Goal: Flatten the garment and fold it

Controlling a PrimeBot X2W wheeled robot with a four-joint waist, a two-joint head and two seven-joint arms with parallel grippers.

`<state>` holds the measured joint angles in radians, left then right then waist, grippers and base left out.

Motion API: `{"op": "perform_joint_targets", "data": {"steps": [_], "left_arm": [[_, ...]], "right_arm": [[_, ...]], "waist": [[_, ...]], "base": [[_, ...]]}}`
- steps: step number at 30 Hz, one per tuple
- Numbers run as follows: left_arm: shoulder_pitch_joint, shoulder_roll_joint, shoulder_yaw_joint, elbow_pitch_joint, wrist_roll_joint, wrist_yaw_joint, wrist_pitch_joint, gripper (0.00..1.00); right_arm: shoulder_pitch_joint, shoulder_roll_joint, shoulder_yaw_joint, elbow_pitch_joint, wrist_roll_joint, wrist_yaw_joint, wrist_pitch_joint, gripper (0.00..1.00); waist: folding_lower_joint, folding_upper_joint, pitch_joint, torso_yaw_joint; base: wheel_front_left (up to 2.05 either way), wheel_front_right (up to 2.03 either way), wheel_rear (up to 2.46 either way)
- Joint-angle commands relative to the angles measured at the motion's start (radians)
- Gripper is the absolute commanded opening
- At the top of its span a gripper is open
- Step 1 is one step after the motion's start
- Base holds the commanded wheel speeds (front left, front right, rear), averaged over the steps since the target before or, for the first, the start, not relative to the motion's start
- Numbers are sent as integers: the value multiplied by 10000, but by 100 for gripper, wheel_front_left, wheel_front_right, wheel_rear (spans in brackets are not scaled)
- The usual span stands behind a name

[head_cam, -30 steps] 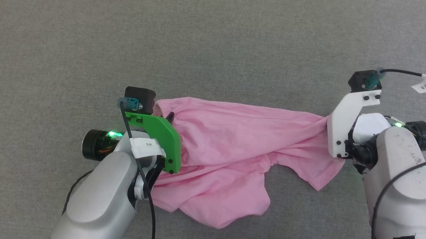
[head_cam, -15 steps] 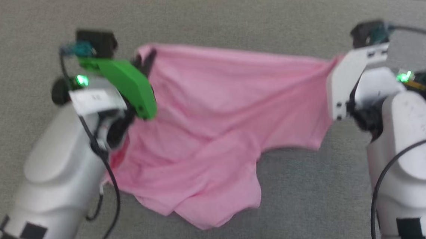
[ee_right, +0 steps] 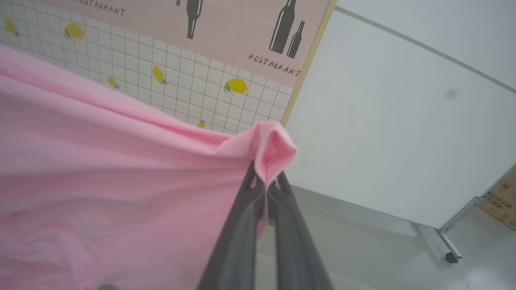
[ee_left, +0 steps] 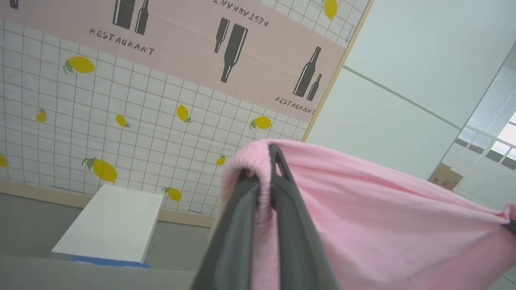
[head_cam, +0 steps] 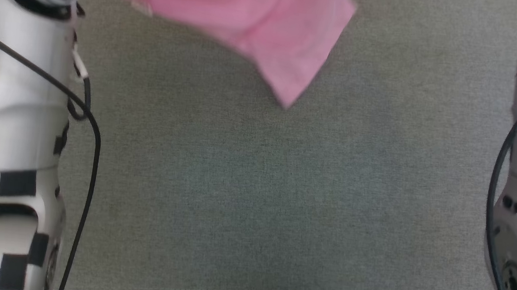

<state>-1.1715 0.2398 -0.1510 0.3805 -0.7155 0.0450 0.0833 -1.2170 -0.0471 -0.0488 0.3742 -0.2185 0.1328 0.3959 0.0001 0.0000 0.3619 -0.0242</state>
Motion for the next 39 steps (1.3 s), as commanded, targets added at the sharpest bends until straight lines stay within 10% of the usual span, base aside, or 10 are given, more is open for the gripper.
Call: {"op": "perform_joint_targets", "data": {"steps": [1,10,19,30,39], "left_arm": [[-435,6,179,146,45,-2,-435,0],[-1217,-50,189,1295,297,-542,-1893,0],[2255,-3,-970,1632,-156,-1593,-1158,0],[8447,559,-2328,-1585,-1521,-1689,18,0],[11553,1107,-2673,-3741,-1866,-456,985,0]], "right_arm": [[-432,-35,-139,38,-209,-21,-460,0],[-1541,-33,-193,766,-543,-21,-2286,0],[1795,-52,980,1161,835,-21,-1923,0],[8400,-1358,1502,-2713,2847,-21,1610,0],[12988,-1305,508,-5872,2892,-21,4140,0]], "waist": [[-1,0,266,-22],[-1,0,327,71],[-1,0,-524,117],[-1,0,-2125,192],[-1,0,-2425,148]], "base": [[0,0,0],[0,0,0],[0,0,0],[0,0,0],[0,0,0]]}}
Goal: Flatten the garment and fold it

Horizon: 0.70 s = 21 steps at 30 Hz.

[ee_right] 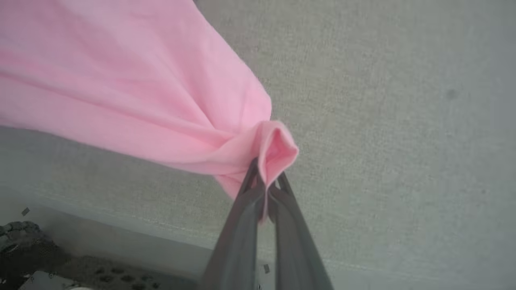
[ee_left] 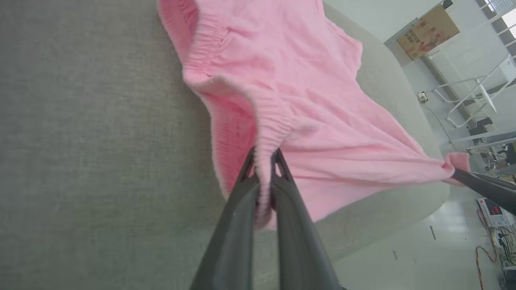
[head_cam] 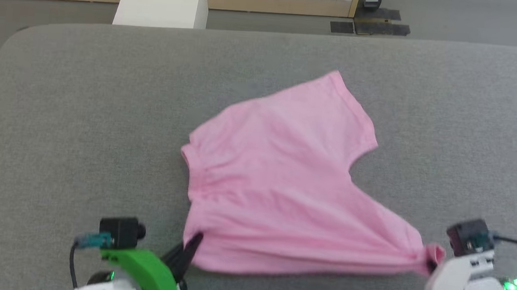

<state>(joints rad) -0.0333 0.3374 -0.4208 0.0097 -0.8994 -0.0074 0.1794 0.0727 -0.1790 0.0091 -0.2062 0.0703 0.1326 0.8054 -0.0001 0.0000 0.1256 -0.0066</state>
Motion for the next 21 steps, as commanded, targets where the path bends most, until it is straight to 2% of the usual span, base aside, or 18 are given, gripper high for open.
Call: {"op": "perform_joint_targets", "data": {"steps": [1,6,9,15,21], "left_arm": [[390,201,-3,-152,-63,163,140,0],[1301,404,-116,-797,-323,498,561,0],[1403,340,-81,-1064,-269,572,368,0],[759,-91,63,-1223,5,575,-313,0],[-610,-660,88,-609,310,557,-719,0]], "right_arm": [[394,73,-192,-177,-11,-19,174,0],[1566,488,-627,-671,-65,-19,517,0],[1595,559,-620,-946,-117,-19,225,0],[229,295,-404,-874,-268,-19,-841,0],[-1942,-141,87,392,-434,-19,-1538,0]], "waist": [[1,0,-85,-32],[1,0,-200,-27],[1,0,-209,9],[1,0,-156,178],[1,0,66,520]], "base": [[0,0,0],[0,0,0],[0,0,0],[0,0,0],[0,0,0]]}}
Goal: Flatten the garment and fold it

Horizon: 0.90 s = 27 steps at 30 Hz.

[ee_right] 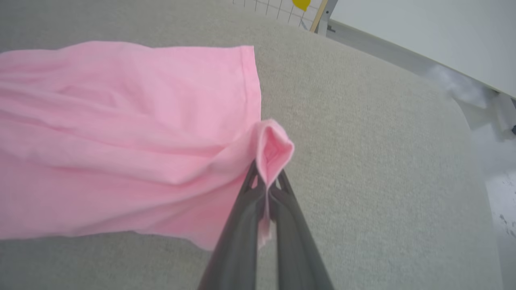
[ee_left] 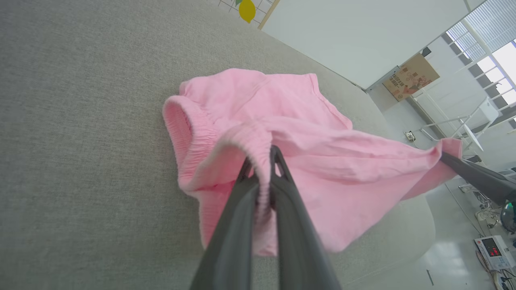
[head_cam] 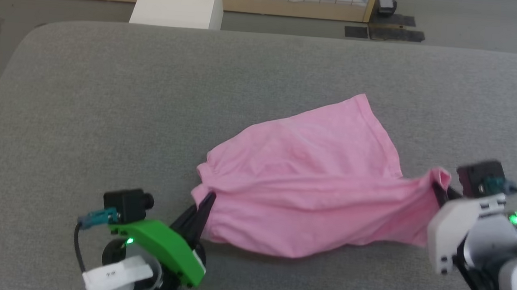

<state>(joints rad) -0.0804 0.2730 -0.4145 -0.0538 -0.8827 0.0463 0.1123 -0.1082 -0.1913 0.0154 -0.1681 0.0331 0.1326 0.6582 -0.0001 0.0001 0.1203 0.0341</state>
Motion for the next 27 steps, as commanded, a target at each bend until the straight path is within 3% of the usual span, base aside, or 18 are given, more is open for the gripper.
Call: {"op": "perform_joint_targets", "data": {"steps": [1,15,27], "left_arm": [[-421,-116,30,194,200,22,-106,0],[-3499,-1242,210,2916,704,420,-754,0],[-4679,-1633,-303,4270,954,331,-549,0]], "right_arm": [[-588,-96,153,324,-78,-19,-162,0],[-5692,-418,975,5178,-442,-19,-1200,0],[-8067,-440,1479,8352,-924,-19,-652,0]], "waist": [[1,-1,203,172],[1,-1,1866,856],[1,-1,3038,1441]], "base": [[0,0,0],[0,0,0],[0,0,0]]}}
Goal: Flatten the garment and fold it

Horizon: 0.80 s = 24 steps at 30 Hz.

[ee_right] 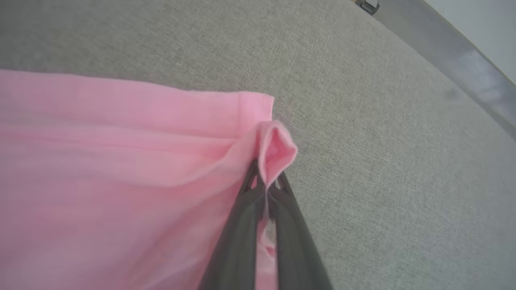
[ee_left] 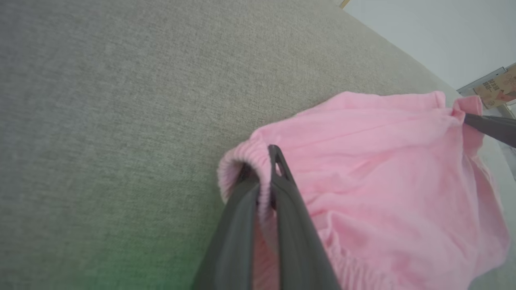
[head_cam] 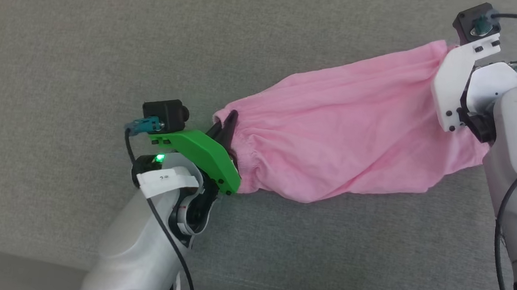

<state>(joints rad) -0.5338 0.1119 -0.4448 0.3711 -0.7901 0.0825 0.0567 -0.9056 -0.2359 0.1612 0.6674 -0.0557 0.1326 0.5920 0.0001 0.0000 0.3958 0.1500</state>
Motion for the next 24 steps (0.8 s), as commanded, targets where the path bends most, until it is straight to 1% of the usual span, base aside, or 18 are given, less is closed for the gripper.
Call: {"op": "perform_joint_targets", "data": {"steps": [1,6,7,8,9,10,11,14,19,24], "left_arm": [[-164,-42,-67,124,22,-56,73,0],[-193,-99,-272,326,-57,-203,305,0],[-198,-110,-307,341,-77,-246,333,34],[-197,-116,-318,355,-92,-267,332,72],[-193,-119,-328,366,-101,-300,305,100],[-190,-114,-337,369,-87,-327,254,100],[-188,-107,-343,362,-62,-351,174,100],[-159,-55,-347,285,93,-410,-221,100],[181,134,-294,-33,473,-435,-1256,100],[845,410,-331,-325,730,-348,-1823,100]], "right_arm": [[-217,22,21,276,-45,-19,222,0],[-530,63,19,1123,119,-19,1061,0],[-571,73,-1,1219,167,-19,1167,0],[-589,93,-26,1256,182,-19,1211,0],[-586,125,-50,1273,195,-19,1189,20],[-564,154,-62,1258,217,-19,1087,49],[-533,169,-107,1237,242,-19,940,100],[-380,225,-267,1145,339,-19,354,100],[115,365,-584,959,655,-19,-891,100],[865,472,-770,759,1093,-19,-1658,100]], "waist": [[-1,0,312,325],[-1,0,311,445],[-1,0,284,460],[-1,0,249,463],[-1,0,185,457],[-1,0,119,449],[-1,0,43,440],[-1,0,-257,391],[-1,0,-901,240],[-1,0,-1518,89]], "base": [[0,0,0],[0,0,0],[0,0,0],[0,0,0],[0,0,0],[0,0,0],[0,0,0],[0,0,0],[0,0,0],[0,0,0]]}}
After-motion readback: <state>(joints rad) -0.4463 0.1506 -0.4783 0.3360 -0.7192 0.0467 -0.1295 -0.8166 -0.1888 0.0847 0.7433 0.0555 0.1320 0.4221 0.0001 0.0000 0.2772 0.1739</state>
